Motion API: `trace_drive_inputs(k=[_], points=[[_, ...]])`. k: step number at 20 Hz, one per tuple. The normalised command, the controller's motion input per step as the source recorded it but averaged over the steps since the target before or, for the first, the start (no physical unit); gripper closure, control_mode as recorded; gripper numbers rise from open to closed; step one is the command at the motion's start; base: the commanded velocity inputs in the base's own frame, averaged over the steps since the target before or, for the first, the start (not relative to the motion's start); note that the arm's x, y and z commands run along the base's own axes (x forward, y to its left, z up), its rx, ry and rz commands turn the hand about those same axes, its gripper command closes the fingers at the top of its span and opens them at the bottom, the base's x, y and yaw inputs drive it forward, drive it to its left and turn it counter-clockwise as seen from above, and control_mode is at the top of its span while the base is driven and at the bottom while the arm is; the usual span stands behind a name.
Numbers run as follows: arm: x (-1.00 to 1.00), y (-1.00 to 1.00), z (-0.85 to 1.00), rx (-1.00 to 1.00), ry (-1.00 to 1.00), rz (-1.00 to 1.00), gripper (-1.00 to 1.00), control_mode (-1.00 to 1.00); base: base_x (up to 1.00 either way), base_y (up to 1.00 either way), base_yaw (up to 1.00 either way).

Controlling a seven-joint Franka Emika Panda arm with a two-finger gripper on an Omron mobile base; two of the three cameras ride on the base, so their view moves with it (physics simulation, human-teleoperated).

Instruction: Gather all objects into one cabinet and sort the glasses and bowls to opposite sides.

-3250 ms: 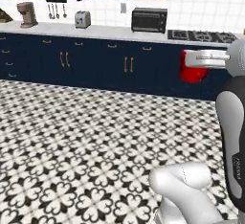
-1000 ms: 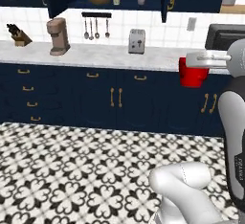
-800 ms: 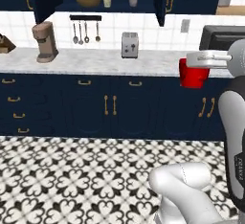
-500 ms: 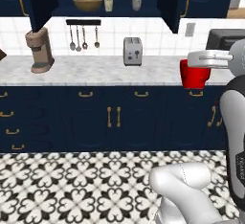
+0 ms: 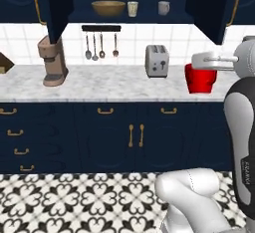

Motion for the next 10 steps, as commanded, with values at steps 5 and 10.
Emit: trace_drive_inputs(k=[5,10], points=[[0.00,0.00,0.00,0.00,0.00,0.00,1.00,1.00,0.54,0.02,-0.01],[0.00,0.00,0.00,0.00,0.00,0.00,1.00,1.00,0.44,0.54,0.00]])
